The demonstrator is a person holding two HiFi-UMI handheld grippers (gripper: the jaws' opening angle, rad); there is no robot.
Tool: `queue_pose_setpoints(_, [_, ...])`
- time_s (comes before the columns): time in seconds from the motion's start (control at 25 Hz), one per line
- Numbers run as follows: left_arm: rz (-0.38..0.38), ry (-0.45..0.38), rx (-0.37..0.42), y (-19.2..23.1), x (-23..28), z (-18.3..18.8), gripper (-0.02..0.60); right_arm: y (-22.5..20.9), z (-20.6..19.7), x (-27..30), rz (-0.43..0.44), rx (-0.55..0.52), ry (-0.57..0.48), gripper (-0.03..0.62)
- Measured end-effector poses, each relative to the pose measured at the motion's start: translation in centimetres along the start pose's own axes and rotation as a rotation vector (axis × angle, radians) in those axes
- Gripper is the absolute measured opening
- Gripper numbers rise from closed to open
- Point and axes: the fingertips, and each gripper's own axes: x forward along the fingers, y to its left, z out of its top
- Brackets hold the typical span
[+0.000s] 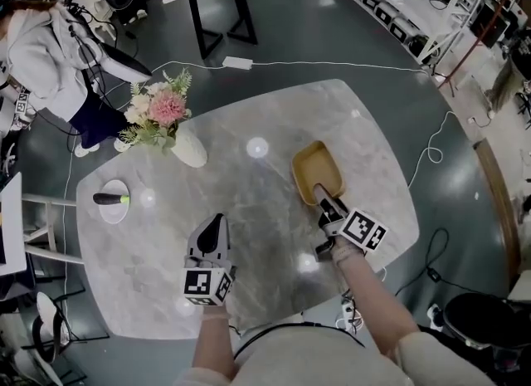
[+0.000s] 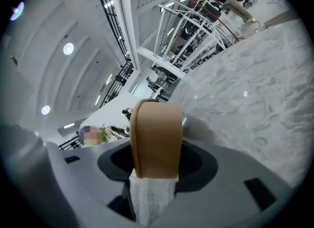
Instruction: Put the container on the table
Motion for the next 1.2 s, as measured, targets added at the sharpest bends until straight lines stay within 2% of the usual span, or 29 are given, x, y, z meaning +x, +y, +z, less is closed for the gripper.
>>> queue_pose_setpoints(0.4, [-0.007, 0.004, -0.007, 0.0, 0.6, 0.0, 0.005, -1.2, 0.8, 1.4, 0.005, 0.178, -0.032, 0.212])
queue_pose_setpoints(0.56, [-0.008, 0.002, -0.009, -0.3, 0.8, 0.0, 0.005, -1.2, 0.7, 1.7, 0.044, 0.228, -0.007, 0.227])
queue_pose_setpoints(0.96, [-0.007, 0.007, -0.017, -0.3, 1.1, 0.0, 0.005, 0.1, -1.6, 1.6, 0.089, 0.13, 0.173, 0.299])
queue_pose_setpoints(1.2, [-0.014, 0.007, -0.018, -0.6, 1.5, -0.1, 0.005, 1.8, -4.2, 2.0, 0.161, 0.062, 0.314, 0.328])
